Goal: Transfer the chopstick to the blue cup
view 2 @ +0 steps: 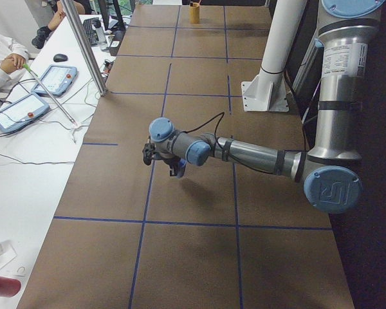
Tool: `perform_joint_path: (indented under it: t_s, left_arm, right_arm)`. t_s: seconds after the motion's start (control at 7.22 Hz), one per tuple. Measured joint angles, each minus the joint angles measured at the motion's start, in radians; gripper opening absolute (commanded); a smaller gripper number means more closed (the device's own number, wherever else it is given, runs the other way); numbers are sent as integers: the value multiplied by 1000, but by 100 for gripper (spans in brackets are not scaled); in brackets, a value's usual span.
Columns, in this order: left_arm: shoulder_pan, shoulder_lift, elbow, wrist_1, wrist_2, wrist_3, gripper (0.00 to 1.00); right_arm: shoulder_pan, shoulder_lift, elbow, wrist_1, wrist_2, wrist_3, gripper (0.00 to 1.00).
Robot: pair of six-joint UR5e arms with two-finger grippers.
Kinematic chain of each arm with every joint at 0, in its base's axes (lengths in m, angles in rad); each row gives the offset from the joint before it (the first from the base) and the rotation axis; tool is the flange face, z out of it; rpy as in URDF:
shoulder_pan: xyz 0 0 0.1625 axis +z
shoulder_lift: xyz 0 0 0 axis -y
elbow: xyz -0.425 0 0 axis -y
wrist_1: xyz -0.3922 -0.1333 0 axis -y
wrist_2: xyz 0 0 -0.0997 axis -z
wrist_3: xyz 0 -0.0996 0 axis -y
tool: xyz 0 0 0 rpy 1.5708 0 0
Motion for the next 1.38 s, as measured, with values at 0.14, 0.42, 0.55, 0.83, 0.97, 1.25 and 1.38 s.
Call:
perform_joint_path:
  t_s: [0.14,0.42,0.55,0.83,0.97,1.25,1.38]
  left_arm:
    - [67,-81,-59,-3,-14,-201,0]
    - [345,-347,-76,1,171,-654,0]
    - [455,-472,-10,3,289,-777,0]
    - [532,-660,183,2,400,-846,0]
    - [546,-719,258,1,412,-850,0]
    - [564,-772,335,0,419,-853,2]
    - [568,-778,342,0,427,-853,3]
  right_arm:
    - [0,0,1,0,4,0,100]
    - [0,1,2,0,5,-2,100]
    - [0,2,2,0,5,-3,100]
    - [0,2,1,0,6,-2,100]
    - [0,1,0,0,9,-1,100]
    - [0,1,0,0,14,-1,100]
    - [0,1,1,1,14,-1,100]
